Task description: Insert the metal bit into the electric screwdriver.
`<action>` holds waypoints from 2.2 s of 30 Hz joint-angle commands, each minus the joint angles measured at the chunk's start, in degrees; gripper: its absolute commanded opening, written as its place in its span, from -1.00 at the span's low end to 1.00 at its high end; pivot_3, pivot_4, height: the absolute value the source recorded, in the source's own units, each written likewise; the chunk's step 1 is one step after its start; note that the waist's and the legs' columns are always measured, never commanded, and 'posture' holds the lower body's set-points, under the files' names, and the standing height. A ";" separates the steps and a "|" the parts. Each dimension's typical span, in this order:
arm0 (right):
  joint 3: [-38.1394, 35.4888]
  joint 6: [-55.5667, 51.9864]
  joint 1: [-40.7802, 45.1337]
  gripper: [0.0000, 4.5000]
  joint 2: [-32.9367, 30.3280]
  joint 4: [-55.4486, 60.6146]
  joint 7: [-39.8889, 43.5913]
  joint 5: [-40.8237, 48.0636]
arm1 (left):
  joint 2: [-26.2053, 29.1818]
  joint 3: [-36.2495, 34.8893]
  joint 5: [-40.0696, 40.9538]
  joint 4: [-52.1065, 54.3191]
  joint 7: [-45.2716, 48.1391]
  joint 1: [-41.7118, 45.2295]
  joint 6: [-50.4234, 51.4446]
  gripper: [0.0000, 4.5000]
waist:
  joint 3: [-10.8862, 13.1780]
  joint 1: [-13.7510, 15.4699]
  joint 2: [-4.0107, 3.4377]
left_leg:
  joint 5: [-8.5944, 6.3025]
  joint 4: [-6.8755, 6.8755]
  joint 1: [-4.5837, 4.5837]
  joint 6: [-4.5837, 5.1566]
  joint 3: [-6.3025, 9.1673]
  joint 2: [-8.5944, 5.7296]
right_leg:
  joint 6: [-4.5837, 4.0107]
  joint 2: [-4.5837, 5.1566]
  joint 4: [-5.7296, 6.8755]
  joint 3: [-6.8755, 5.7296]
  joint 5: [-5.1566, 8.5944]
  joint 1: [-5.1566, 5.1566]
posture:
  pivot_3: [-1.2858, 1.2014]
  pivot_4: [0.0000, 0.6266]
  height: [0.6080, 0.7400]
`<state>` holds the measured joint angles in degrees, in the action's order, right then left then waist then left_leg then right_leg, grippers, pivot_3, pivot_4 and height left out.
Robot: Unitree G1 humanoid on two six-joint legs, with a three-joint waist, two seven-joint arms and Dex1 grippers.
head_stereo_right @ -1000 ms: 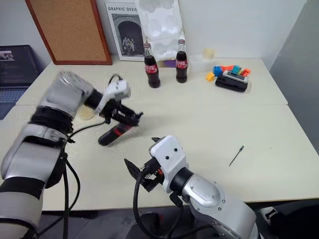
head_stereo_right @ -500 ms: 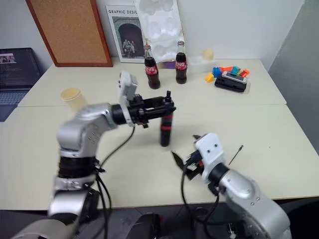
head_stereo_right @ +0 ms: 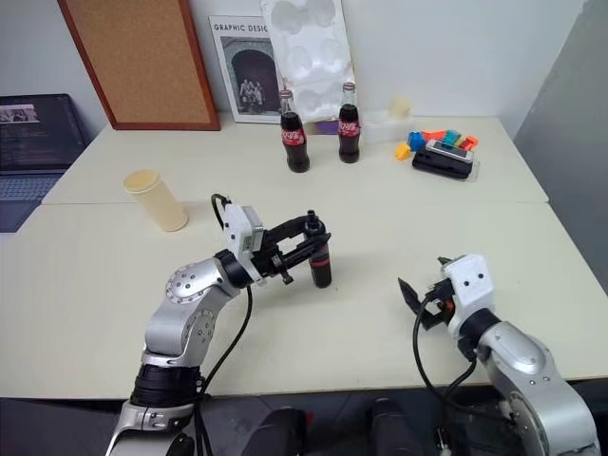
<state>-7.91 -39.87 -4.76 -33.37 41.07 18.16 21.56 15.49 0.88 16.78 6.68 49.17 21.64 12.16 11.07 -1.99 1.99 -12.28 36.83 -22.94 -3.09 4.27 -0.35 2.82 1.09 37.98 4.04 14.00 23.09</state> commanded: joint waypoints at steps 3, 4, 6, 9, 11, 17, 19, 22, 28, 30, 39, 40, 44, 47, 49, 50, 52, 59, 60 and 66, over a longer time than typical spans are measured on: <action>-4.63 2.57 3.06 1.00 -21.09 -2.66 18.25 -2.02 | 1.36 2.26 -0.91 -2.25 -1.35 1.40 1.44 -0.26 | -0.02 0.16 -0.04 | -0.01 0.06 0.00 0.01 -0.05 0.00 | 0.01 0.02 -0.06 0.01 0.00 -0.02 | 0.03 -0.52 1.00; -3.98 4.97 3.95 1.00 -26.47 -5.38 22.95 -3.38 | 1.29 2.53 -1.08 -3.23 -1.61 2.06 1.28 -0.26 | -0.02 0.18 -0.04 | -0.01 0.03 0.00 0.02 -0.05 -0.02 | 0.01 0.03 -0.08 0.01 -0.01 -0.03 | 0.03 -0.52 1.00; -1.18 10.57 6.36 1.00 -34.67 -11.41 30.90 -5.86 | 1.14 3.07 -1.18 -4.60 -1.87 3.03 1.15 -0.26 | -0.05 0.14 0.00 | -0.01 0.00 0.02 0.02 -0.07 0.02 | 0.01 0.02 -0.09 -0.04 -0.01 -0.02 | 0.03 -0.52 1.00; 6.73 24.29 11.08 1.00 -43.31 -21.46 44.02 -12.30 | 0.93 3.92 -1.13 -5.59 -2.03 4.00 1.22 -0.26 | -0.10 0.01 -0.22 | -0.03 -0.08 0.04 0.02 -0.15 0.03 | 0.01 0.02 -0.09 -0.03 -0.01 0.03 | 0.03 -0.52 1.00; 13.31 33.61 17.25 1.00 -45.28 -28.27 51.81 -17.02 | 1.08 4.41 -0.87 -5.94 -1.89 4.45 1.38 -0.26 | -0.11 -0.12 -0.23 | -0.03 -0.16 0.09 0.03 -0.20 0.07 | 0.01 0.05 -0.20 -0.07 -0.01 0.03 | 0.03 -0.52 1.00; 26.34 49.97 36.68 1.00 -37.31 -47.33 67.80 -25.07 | 1.28 4.69 -0.34 -6.19 -2.25 4.90 2.39 -0.26 | -0.10 -0.90 -0.20 | -0.04 -0.36 0.10 0.03 -0.21 0.04 | 0.11 0.05 -0.26 -0.03 -0.06 0.06 | 0.03 -0.52 1.00; 30.18 57.82 43.41 1.00 -33.65 -55.65 70.17 -29.58 | 1.47 4.85 -0.13 -5.71 -2.36 4.44 2.58 -0.26 | -0.10 -1.44 -0.20 | -0.04 -0.38 0.13 0.03 -0.22 0.04 | 0.35 0.05 -0.26 -0.02 -0.20 0.05 | 0.03 -0.52 1.00; 34.22 63.11 52.09 1.00 -27.33 -66.09 71.76 -33.55 | 1.69 5.13 0.18 -4.90 -2.82 3.72 3.18 -0.26 | -0.10 -1.45 -0.26 | -0.03 -0.39 0.20 0.03 -0.25 0.03 | 0.38 0.06 -0.22 0.01 -0.24 0.02 | 0.03 -0.52 1.00; 39.09 71.23 59.75 1.00 -19.50 -76.74 71.67 -38.26 | 2.28 5.17 0.39 -3.54 -3.57 2.69 3.78 -0.26 | -0.11 -1.21 -0.29 | -0.03 -0.52 0.23 0.02 -0.22 0.03 | 0.34 0.07 -0.23 0.02 -0.26 0.04 | 0.03 -0.52 1.00; 40.17 72.72 59.42 1.00 -18.73 -76.73 72.34 -38.89 | 2.67 4.73 0.45 -3.24 -4.16 2.59 4.16 -0.26 | -0.12 -1.14 -0.29 | -0.03 -0.57 0.23 0.02 -0.20 0.02 | 0.34 0.07 -0.24 0.02 -0.26 0.05 | 0.03 -0.52 1.00; 43.28 75.93 58.44 1.00 -19.21 -76.28 73.90 -40.23 | 3.76 4.45 0.62 -2.50 -4.76 1.85 4.43 -0.26 | -0.13 -1.28 -0.32 | -0.02 -0.63 0.39 0.01 -0.21 0.04 | 0.29 0.07 -0.15 0.04 -0.25 -0.01 | 0.03 -0.52 1.00; 43.50 76.01 58.37 1.00 -18.83 -76.69 73.37 -40.63 | 3.74 4.52 0.63 -2.53 -4.87 1.90 4.42 -0.26 | -0.13 -1.31 -0.32 | -0.01 -0.63 0.41 0.01 -0.22 0.04 | 0.28 0.06 -0.12 0.04 -0.25 0.00 | 0.03 -0.52 1.00; 44.11 76.39 58.35 1.00 -17.34 -77.97 71.54 -42.17 | 3.73 4.70 0.63 -2.73 -5.12 2.07 4.36 -0.26 | -0.14 -1.32 -0.33 | -0.01 -0.63 0.50 0.01 -0.22 0.06 | 0.26 0.05 -0.07 0.03 -0.25 -0.06 | 0.03 -0.52 1.00; 44.62 77.66 59.03 1.00 -15.95 -78.69 70.67 -43.49 | 3.67 4.81 0.55 -2.82 -5.29 2.22 4.37 -0.26 | -0.13 -1.36 -0.32 | -0.01 -0.63 0.80 0.01 -0.23 0.05 | 0.20 0.05 -0.14 0.03 -0.21 -0.39 | 0.03 -0.52 1.00; 44.65 77.55 59.30 1.00 -15.12 -78.66 70.88 -43.86 | 3.65 4.81 0.54 -2.80 -5.42 2.25 4.41 -0.26 | -0.13 -1.45 -0.30 | -0.02 -0.71 1.20 0.01 -0.22 0.06 | -0.05 0.05 -0.27 0.03 -0.05 -0.81 | 0.03 -0.52 1.00; 44.68 77.67 59.43 1.00 -14.95 -78.79 70.94 -44.14 | 3.63 4.82 0.52 -2.84 -5.48 2.28 4.40 -0.26 | -0.14 -1.47 -0.29 | -0.02 -0.72 1.27 0.01 -0.22 0.06 | -0.08 0.05 -0.28 0.04 -0.03 -0.87 | 0.03 -0.52 1.00; 44.73 77.75 59.55 0.84 -14.74 -78.81 71.14 -44.53 | 3.63 4.85 0.50 -2.87 -5.54 2.30 4.39 -0.26 | -0.15 -1.54 -0.27 | -0.02 -0.71 1.29 0.01 -0.22 0.06 | -0.08 0.05 -0.27 0.04 -0.04 -0.88 | 0.03 -0.52 1.00; 44.68 75.68 60.62 0.11 -12.51 -78.93 72.26 -44.11 | 3.54 5.06 0.58 -2.18 -6.37 1.68 4.59 -0.26 | -0.21 -2.38 -0.17 | -0.02 -0.72 1.39 0.01 -0.21 0.11 | -0.08 0.04 -0.24 0.04 -0.04 -0.96 | 0.03 -0.52 1.00; 44.60 75.64 60.65 0.06 -12.57 -78.96 72.22 -44.13 | 3.58 5.04 0.61 -2.16 -6.41 1.64 4.63 -0.26 | -0.21 -2.49 -0.17 | -0.02 -0.73 1.42 0.01 -0.21 0.12 | -0.08 0.03 -0.24 0.03 -0.04 -0.98 | 0.03 -0.52 1.00; 43.78 74.77 60.55 -0.57 -12.46 -79.41 71.10 -43.85 | 3.65 5.08 0.72 -2.34 -6.46 1.76 4.72 -0.26 | -0.21 -2.76 -0.17 | -0.02 -0.73 1.50 0.01 -0.24 0.10 | -0.08 0.04 -0.24 0.07 -0.04 -1.05 | 0.03 -0.52 1.00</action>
<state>36.63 35.39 55.30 -46.56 -37.99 87.43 -22.91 18.64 5.22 17.99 4.97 42.89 24.45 15.08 10.86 -4.75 1.82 -12.30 36.11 -21.44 -3.08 4.03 -0.25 2.74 1.12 37.74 4.10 13.96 22.03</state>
